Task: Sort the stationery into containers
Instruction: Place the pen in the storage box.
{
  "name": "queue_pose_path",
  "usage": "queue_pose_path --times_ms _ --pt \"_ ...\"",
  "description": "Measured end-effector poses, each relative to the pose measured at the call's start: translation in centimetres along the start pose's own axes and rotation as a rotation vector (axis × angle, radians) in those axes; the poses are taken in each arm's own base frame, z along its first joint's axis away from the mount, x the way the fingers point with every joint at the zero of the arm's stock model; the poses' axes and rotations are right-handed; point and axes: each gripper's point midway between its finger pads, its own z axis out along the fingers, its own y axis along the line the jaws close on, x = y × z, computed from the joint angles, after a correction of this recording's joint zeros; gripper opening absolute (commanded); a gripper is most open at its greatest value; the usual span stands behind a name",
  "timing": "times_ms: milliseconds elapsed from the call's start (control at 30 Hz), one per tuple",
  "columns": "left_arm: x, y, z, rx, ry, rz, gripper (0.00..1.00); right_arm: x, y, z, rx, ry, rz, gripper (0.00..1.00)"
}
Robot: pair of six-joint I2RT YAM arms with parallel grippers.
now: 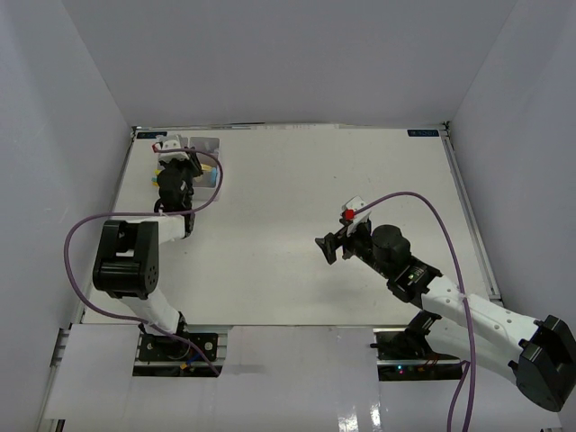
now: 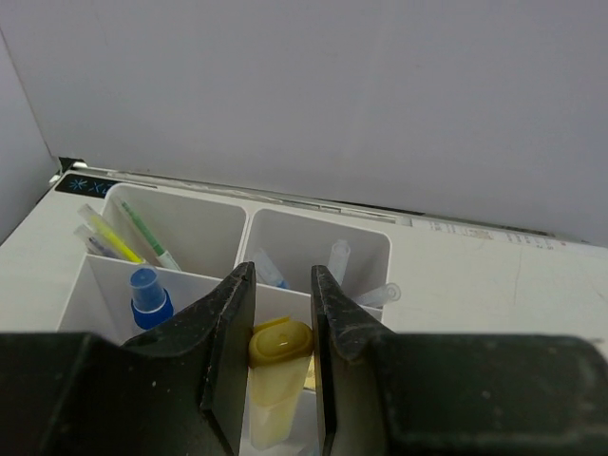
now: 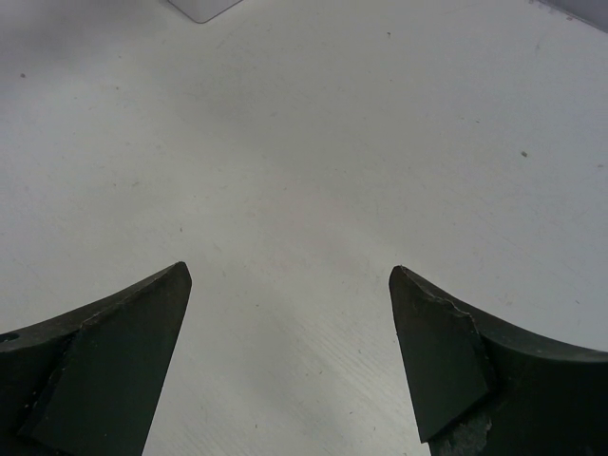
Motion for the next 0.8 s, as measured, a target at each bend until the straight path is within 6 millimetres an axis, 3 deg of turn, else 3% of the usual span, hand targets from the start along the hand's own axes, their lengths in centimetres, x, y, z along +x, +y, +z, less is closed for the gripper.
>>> queue_pose_path --times_ms 67,167,267,433,733,800 --pt "0.9 0.1 0.1 -0.001 0.013 -0.002 0.11 -0.2 0.0 0.0 0.0 -0.007 0.0 0.91" --pt "2.1 0.1 0.1 0.004 0.025 -0.005 0.24 -0.2 0.0 0.0 0.0 -0.01 0.0 0.91" --pt "3.1 0.1 0.1 0.008 0.041 -0.006 0.28 -0.2 0.0 0.0 0.0 -0.009 0.0 0.91" --pt "3.2 -0.1 0.1 0.017 0.039 -0.015 0.43 -0.3 0.0 -0.2 0.0 -0.018 0.001 0.91" --pt "4.5 0.0 -0.9 0.018 0.07 -0.021 0.56 -1.9 -0.1 -1.3 0.001 -0.075 0.008 0.91" --pt "4.4 0.0 -1.1 0.016 0.074 -0.024 0.65 -2.0 -0.1 -1.6 0.001 -0.073 0.013 0.91"
